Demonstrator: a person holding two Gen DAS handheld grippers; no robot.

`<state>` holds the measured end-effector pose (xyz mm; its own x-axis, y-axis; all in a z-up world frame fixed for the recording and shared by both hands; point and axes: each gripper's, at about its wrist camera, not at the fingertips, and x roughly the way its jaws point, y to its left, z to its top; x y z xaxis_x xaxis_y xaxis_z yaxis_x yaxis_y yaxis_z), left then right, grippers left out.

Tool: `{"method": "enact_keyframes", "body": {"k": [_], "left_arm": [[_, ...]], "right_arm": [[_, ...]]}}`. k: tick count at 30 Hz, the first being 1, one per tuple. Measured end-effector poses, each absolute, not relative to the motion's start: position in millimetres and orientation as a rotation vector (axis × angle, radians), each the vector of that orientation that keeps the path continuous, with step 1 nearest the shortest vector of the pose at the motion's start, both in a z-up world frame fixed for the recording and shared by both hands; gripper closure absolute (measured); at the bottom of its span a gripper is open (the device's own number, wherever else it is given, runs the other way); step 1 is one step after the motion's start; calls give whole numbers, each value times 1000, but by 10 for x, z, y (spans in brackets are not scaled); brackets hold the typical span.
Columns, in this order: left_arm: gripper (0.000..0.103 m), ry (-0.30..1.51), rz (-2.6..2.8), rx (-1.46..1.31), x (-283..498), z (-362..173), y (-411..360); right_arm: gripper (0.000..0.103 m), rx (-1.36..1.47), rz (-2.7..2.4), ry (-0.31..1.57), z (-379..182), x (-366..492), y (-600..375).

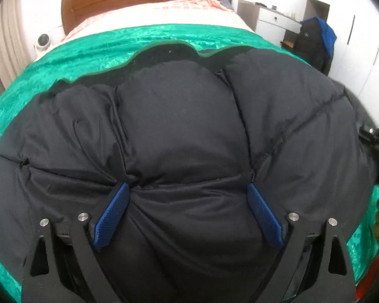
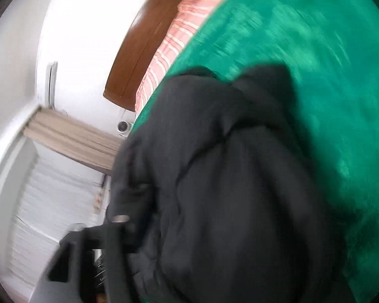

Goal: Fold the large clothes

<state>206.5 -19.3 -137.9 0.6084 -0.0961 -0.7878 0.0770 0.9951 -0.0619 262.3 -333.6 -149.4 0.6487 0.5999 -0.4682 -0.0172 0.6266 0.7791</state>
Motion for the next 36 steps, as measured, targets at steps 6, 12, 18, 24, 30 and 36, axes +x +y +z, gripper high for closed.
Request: {"method": "enact_keyframes", "body": {"k": [6, 12, 18, 24, 30, 36], "left_arm": [[11, 973, -130, 11, 2119, -1307, -163], [20, 995, -201, -268, 1785, -734, 762], [13, 853, -83, -499, 1252, -414, 2193], [13, 804, -223, -623, 1219, -409, 2524], [9, 831, -421, -573, 1876, -320, 2166], [30, 917, -300, -448, 2331, -432, 1942]], "right_arm": [[64, 207, 450, 577, -247, 2222, -2241], [64, -373, 532, 436, 31, 1789, -735], [64, -757, 629, 434, -471, 1654, 644], [62, -968, 622, 363, -912, 1449, 1301], [59, -958, 615, 336, -960, 1480, 1226], [46, -850, 638, 348, -867, 1373, 1122]]}}
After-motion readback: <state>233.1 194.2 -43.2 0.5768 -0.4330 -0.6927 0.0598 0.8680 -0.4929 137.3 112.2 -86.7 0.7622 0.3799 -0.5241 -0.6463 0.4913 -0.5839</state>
